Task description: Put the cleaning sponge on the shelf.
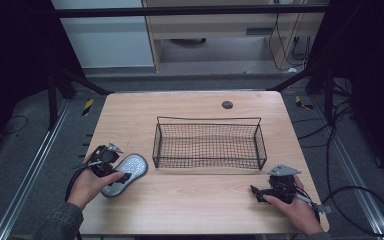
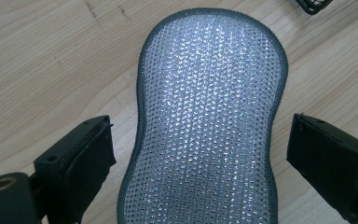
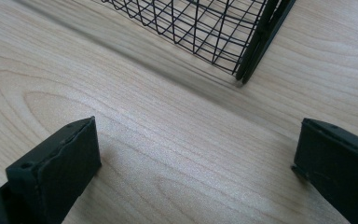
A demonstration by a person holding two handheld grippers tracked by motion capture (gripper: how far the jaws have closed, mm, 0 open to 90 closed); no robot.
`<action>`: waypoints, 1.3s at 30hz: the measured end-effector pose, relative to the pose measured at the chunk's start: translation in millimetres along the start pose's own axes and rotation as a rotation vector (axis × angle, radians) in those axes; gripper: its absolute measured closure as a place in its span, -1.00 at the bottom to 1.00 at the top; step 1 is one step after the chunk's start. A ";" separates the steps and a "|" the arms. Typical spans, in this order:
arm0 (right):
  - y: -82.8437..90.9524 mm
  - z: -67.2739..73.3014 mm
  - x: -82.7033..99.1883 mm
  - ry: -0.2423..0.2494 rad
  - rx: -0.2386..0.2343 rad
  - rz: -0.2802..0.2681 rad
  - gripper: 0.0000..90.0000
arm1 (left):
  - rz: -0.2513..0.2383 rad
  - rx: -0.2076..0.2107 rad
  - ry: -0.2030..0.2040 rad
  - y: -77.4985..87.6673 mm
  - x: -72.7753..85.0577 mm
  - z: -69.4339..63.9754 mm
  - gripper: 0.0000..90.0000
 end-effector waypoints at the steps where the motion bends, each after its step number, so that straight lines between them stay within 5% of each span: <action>1: 0.0 0.0 0.0 0.000 0.000 0.000 -0.99 | 0.004 -0.005 0.002 -0.6 0.0 0.3 -0.86; 23: 0.0 -0.1 0.1 0.001 0.000 0.000 -0.99 | 0.107 0.001 -0.050 -11.8 -7.5 -5.6 -0.90; 39: 0.0 0.0 0.0 0.000 0.000 0.000 -0.99 | 0.137 0.024 -0.029 -27.6 -3.4 2.4 -0.91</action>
Point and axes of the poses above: each handheld gripper's, and its own axes: y roughly backward along the jaws, x roughly out of its underside, z roughly to its left, the point moved 1 cm from there along -y, roughly forward along the jaws, and after that the axes turned 10 degrees about y, right-handed, at the moved point
